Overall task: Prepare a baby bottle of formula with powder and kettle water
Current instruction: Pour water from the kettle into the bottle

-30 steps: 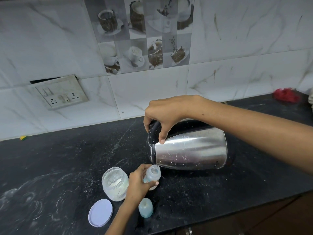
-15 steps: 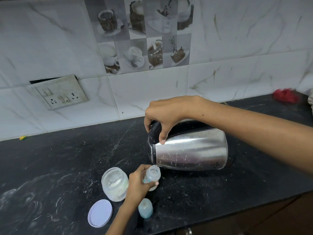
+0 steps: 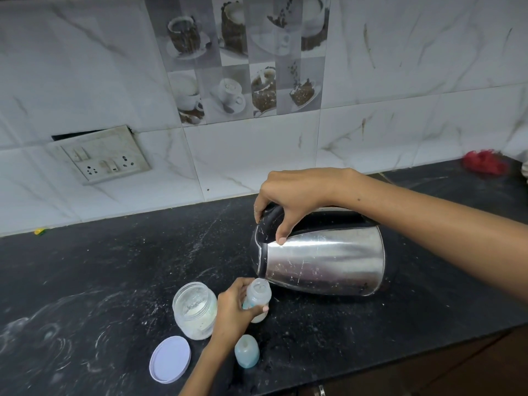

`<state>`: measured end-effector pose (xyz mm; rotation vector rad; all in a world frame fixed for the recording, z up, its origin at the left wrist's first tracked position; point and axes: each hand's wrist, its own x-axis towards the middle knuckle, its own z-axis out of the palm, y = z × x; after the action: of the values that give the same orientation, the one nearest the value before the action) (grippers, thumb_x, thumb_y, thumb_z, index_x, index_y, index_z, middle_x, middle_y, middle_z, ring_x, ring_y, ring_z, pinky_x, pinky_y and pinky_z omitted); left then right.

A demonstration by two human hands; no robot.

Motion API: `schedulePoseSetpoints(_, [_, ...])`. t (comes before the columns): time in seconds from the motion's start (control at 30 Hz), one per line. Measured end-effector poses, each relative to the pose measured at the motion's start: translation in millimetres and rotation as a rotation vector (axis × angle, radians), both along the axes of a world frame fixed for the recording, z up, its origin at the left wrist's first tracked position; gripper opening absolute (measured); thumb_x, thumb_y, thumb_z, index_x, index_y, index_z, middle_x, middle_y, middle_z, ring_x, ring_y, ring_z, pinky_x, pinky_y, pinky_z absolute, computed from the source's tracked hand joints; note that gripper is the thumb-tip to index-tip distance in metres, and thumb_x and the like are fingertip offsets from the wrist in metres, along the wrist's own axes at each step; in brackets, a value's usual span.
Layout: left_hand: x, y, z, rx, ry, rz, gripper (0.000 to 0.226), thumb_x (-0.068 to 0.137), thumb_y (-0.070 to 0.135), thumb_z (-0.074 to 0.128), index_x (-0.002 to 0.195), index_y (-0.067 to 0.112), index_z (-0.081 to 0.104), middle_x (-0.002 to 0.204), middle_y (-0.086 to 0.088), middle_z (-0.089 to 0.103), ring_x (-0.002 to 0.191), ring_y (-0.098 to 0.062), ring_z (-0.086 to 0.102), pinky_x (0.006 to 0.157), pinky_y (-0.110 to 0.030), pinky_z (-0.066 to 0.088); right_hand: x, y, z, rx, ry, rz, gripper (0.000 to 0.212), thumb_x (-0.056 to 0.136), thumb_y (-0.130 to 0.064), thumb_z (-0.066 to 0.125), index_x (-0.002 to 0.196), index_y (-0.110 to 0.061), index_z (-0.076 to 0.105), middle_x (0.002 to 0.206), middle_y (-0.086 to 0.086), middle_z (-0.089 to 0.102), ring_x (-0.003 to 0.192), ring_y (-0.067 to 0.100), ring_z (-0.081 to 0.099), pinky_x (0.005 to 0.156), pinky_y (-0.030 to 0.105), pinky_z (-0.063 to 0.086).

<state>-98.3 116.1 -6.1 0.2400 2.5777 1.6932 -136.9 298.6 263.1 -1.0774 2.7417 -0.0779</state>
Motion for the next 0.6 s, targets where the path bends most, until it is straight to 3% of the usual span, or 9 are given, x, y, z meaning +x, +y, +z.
schedulePoseSetpoints(0.17, [3,-1,4,0.084,-0.014,0.034,0.054,0.061,0.006,0.088,0.106,0.018,0.063,0.106,0.005,0.072,0.103,-0.007,0.067,0.097,-0.034,0.052,1,28,-13,-0.154,-0.002,-0.027,0.04,0.067,-0.04,0.084,0.103,-0.027,0.07,0.082,-0.011,0.072,0.075,0.004,0.063,0.071,0.034,0.052])
schedulePoseSetpoints(0.37, [9,-4,10,0.205,-0.004,0.111,0.053,0.062,0.003,0.087,0.107,0.015,0.063,0.106,0.001,0.073,0.103,-0.011,0.068,0.096,-0.035,0.052,27,86,-64,-0.641,0.1,-0.248,0.045,0.069,-0.037,0.084,0.109,-0.021,0.07,0.097,-0.015,0.073,0.089,-0.001,0.068,0.081,0.017,0.051])
schedulePoseSetpoints(0.6, [20,-6,18,0.253,0.051,0.17,0.051,0.063,0.004,0.086,0.108,0.016,0.063,0.107,0.001,0.072,0.104,-0.009,0.067,0.094,-0.027,0.052,62,89,-147,-1.085,0.339,-0.526,0.047,0.065,-0.026,0.086,0.107,-0.012,0.071,0.097,-0.006,0.074,0.087,0.003,0.07,0.084,0.02,0.054])
